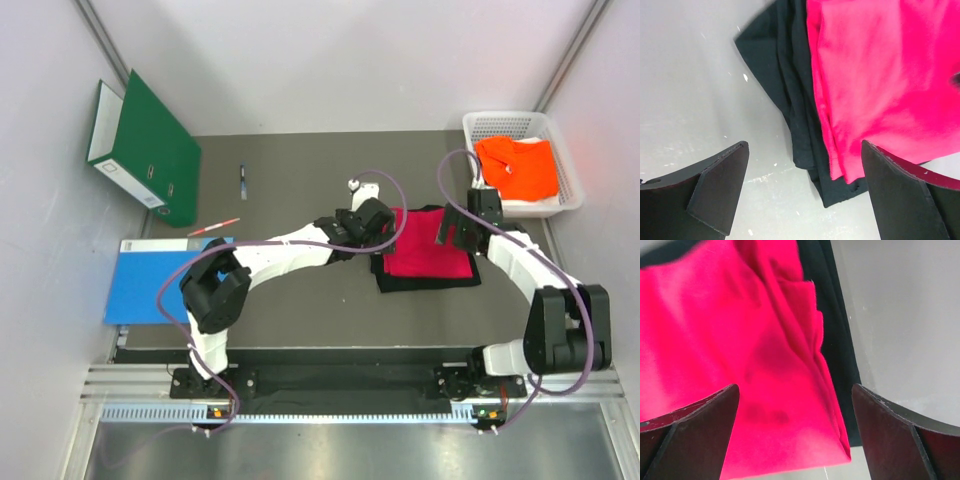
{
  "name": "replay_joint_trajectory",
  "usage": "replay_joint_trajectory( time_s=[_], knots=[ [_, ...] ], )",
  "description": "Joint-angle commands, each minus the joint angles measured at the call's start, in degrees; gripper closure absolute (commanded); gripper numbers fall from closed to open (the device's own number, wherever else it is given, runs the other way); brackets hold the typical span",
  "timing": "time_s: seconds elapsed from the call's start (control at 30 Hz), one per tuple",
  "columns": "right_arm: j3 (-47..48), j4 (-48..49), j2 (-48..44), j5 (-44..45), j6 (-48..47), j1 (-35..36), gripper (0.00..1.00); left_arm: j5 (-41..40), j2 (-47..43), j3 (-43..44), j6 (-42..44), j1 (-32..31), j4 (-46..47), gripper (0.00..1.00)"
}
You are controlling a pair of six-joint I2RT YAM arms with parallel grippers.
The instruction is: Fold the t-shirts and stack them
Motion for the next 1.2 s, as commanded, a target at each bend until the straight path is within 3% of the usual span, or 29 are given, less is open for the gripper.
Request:
replay_joint_trajectory(
  time_s=[0.0, 0.2, 0.23, 0.3, 0.4, 0.67, 0.7, 0.77, 0.8, 0.83, 0.93, 1.07, 1.17],
  knots=[
    [1.27, -0.74, 6.68, 2.44, 0.83, -0.80, 0.06, -2.20, -4.84, -1.42, 1.09, 1.35, 0.98, 0.02],
    [4.00, -2.68, 14.70, 2.71, 0.74, -0.80, 0.11, -2.11, -8.44, -4.32, 1.71, 2.93, 1.51, 0.02],
    [3.91, -2.77, 14.97, 2.62, 0.57, -0.80, 0.45, -2.11, -8.88, -4.67, 1.62, 3.11, 1.59, 0.02],
    [3.65, -3.73, 14.62, 4.02, 1.09, -0.80, 0.84, -2.03, -10.11, -5.90, 1.80, 3.90, 2.29, 0.02],
    [3.74, -6.80, 13.30, 8.05, 1.18, -0.80, 0.99, -1.33, -11.17, -6.87, 1.88, 5.12, 2.82, 0.02],
    [4.96, -14.45, 7.59, 21.68, 6.98, -1.07, 1.00, 0.61, -12.75, -7.57, 3.29, 7.15, 3.09, 0.02],
    [5.40, -15.07, 7.06, 21.69, 7.07, -1.07, 0.99, 0.70, -13.01, -7.66, 3.38, 7.33, 2.91, 0.02],
    [6.80, -16.47, 5.66, 21.26, 6.72, -0.98, 0.77, 0.87, -13.63, -8.18, 3.55, 7.68, 3.18, 0.02],
    [6.81, -16.74, 4.87, 20.38, 6.55, -0.89, 0.64, 1.22, -13.98, -8.27, 3.47, 7.85, 3.18, 0.02],
    [6.99, -17.09, 3.82, 19.77, 6.28, -0.89, 0.39, 1.23, -14.24, -8.36, 3.55, 8.03, 3.18, 0.02],
    [6.81, -17.44, -2.42, 16.08, 5.49, -0.63, 0.01, 1.31, -15.21, -8.98, 3.90, 8.56, 3.09, 0.02],
    [7.69, -17.63, -13.65, 13.35, 3.82, -0.63, 0.00, 1.40, -16.09, -10.20, 4.08, 9.35, 3.26, 0.02],
    [6.64, -12.37, -18.42, 6.16, 0.92, -0.36, 0.00, 1.49, -16.35, -10.64, 3.99, 9.53, 3.35, 0.02]
  ],
)
